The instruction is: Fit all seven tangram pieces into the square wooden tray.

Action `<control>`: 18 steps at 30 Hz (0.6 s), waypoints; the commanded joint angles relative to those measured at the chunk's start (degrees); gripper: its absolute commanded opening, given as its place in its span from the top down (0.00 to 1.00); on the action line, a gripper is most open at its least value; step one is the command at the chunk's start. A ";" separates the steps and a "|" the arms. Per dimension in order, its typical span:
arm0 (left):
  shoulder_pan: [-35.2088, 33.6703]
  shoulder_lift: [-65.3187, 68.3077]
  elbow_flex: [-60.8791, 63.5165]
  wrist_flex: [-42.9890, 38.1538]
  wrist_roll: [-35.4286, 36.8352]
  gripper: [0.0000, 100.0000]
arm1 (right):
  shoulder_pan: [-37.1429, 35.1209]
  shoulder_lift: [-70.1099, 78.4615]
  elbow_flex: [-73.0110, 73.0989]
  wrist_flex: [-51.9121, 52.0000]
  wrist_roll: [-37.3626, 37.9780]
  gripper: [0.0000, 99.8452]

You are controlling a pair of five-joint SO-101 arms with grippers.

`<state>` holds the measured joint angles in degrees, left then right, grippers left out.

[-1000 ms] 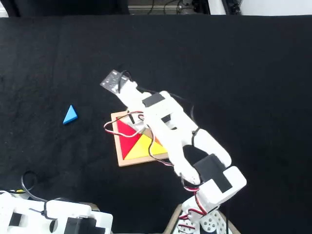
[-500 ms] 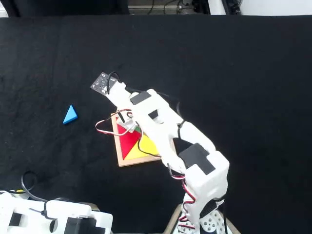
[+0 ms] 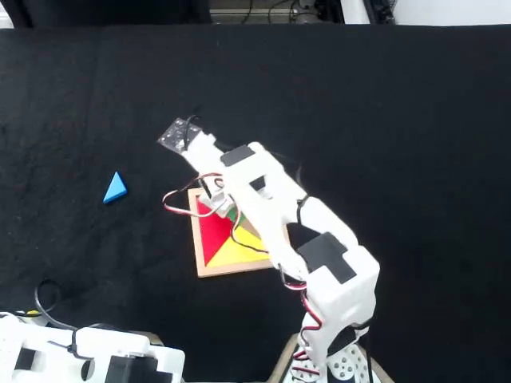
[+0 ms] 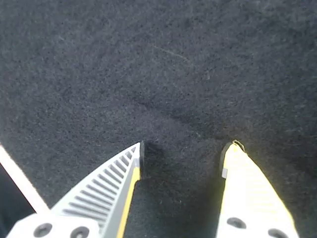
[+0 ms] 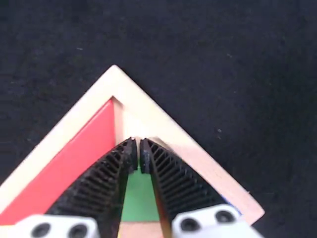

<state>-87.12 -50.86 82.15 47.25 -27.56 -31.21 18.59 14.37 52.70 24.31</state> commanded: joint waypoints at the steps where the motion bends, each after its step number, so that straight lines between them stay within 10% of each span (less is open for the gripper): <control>1: 0.57 0.18 0.48 -1.05 -0.26 0.73 | 1.93 -0.40 -2.86 1.32 0.18 0.99; 12: 1.54 0.18 0.40 -1.05 -0.26 0.73 | 1.93 -5.14 -2.86 0.79 -1.85 0.99; 18: 21.23 0.09 -4.35 0.09 3.60 0.73 | 5.98 -10.42 -3.47 3.34 -1.85 0.99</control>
<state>-78.77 -51.03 81.98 46.73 -27.74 -29.71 15.25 14.55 53.32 22.99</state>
